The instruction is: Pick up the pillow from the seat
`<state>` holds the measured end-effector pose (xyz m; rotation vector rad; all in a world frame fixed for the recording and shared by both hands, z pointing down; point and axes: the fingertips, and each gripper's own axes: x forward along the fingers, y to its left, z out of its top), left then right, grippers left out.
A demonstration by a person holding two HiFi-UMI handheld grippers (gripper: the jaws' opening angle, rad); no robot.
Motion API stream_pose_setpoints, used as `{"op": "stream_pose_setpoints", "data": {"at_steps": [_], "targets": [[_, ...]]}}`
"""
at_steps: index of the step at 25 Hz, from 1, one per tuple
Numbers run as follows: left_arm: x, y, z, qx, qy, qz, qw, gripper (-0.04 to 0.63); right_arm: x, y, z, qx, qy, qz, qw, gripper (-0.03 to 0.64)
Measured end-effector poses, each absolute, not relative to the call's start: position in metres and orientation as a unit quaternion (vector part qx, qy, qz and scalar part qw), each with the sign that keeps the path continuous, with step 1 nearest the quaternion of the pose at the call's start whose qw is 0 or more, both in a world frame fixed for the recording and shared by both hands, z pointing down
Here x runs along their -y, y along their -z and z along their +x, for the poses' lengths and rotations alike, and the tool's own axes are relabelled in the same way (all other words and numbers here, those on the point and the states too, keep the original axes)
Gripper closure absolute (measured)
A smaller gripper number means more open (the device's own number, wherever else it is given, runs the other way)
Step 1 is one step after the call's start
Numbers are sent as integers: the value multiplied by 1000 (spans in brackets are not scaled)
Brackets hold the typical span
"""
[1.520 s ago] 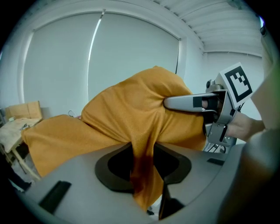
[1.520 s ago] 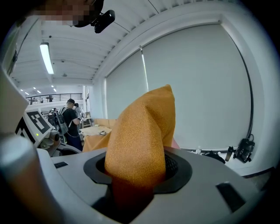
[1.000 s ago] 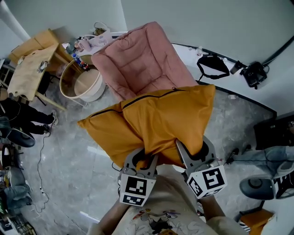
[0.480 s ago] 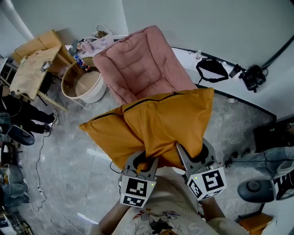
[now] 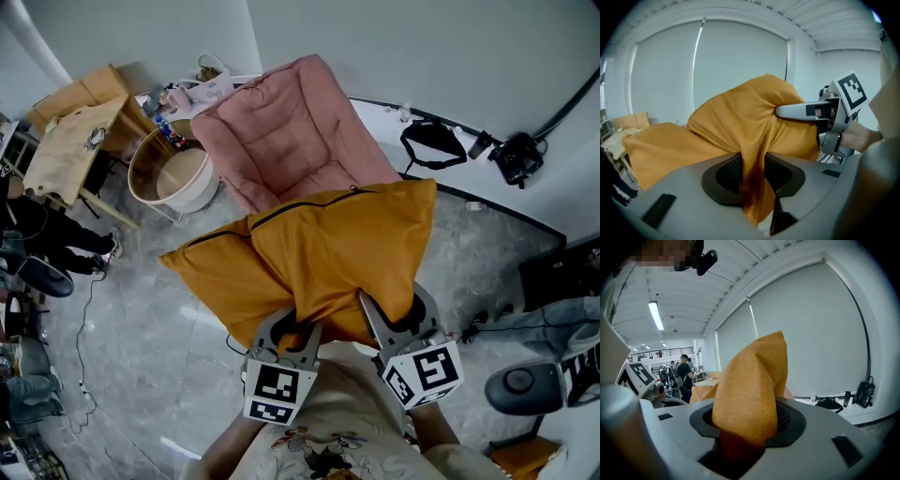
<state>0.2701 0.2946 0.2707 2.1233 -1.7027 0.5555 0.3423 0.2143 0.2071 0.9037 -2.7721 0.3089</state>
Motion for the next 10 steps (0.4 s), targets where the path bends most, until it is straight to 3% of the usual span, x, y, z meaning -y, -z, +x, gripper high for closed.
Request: {"op": "stream_pose_setpoints", "data": {"at_steps": [10], "targets": [[-300,-273,276,603,-197,751,183,466,-219,-211,349,939,-112,307,104,383]]}}
